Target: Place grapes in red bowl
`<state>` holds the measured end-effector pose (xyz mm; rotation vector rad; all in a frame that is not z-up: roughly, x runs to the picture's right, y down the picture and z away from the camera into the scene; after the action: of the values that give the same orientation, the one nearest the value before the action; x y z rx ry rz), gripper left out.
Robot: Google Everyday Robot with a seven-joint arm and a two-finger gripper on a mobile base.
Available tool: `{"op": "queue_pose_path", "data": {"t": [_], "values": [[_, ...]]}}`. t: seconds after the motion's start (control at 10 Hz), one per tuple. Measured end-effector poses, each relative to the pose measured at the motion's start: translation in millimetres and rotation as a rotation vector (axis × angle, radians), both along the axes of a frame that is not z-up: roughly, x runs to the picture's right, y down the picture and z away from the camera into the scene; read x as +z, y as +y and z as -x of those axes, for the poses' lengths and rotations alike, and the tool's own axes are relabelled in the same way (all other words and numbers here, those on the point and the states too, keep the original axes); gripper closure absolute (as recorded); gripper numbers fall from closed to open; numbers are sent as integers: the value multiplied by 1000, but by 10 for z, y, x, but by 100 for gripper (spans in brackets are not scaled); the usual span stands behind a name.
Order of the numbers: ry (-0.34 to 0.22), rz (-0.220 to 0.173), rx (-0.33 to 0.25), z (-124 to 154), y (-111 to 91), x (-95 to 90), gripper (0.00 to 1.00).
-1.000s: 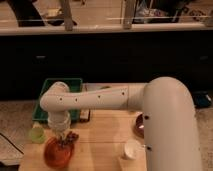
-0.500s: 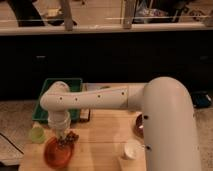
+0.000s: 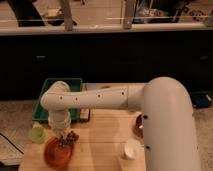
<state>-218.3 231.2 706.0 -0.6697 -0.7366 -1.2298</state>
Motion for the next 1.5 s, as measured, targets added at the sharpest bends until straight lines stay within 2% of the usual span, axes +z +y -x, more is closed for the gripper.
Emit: {"op": "queue_pose_path", "data": {"t": [0.3,0.7,0.9,1.5], "values": [[-8,1,-6,2,1,12,21],[-15,2,-12,-5,-10,35,55],[-19,2,-13,-9,-16,47,77],[-18,2,-13,-10,-15,48,79]]}}
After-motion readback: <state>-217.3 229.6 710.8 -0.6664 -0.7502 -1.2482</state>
